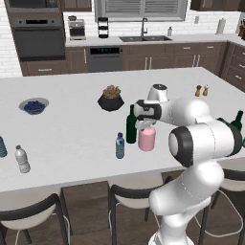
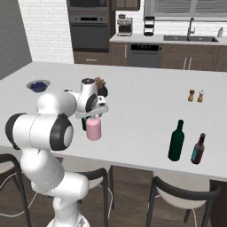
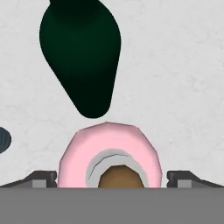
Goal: Move the plastic bottles in the middle to the plastics group, and the glass bottles in the middle to the glass group.
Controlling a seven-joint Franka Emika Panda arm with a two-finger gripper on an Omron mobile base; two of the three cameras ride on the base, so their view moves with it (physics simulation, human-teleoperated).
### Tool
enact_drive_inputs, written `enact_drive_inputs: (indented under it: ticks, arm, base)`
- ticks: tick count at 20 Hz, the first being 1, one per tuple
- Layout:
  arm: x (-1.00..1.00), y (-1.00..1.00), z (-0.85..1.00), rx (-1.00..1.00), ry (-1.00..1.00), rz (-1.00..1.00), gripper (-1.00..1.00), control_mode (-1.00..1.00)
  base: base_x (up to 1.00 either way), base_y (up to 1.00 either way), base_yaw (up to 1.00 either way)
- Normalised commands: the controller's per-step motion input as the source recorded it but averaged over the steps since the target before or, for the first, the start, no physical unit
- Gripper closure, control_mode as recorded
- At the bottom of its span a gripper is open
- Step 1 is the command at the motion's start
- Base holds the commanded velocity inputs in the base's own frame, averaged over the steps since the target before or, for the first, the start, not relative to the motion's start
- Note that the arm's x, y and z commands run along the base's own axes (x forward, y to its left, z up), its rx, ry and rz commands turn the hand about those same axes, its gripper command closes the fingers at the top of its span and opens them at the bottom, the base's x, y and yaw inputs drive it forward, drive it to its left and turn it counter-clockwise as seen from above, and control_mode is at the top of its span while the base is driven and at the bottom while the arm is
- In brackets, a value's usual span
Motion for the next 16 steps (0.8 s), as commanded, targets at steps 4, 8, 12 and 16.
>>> enact_drive_inputs:
  ticks: [4, 8, 12, 16]
  arm:
    - [0.01, 0.0, 0.0, 0.0, 0.0, 0.0, -1.0, -1.0]
    - [0.0, 0.0, 0.0, 0.0, -0.05, 0.0, -1.0, -1.0]
    - [0.0, 0.0, 0.0, 0.0, -0.06, 0.0, -1.0, -1.0]
    - [0.0, 0.0, -0.04, 0.0, 0.0, 0.0, -1.0, -1.0]
  base:
    - [0.0, 0.0, 0.0]
    - [0.0, 0.0, 0.0]
    - [0.0, 0.0, 0.0]
    - [0.0, 0.0, 0.0]
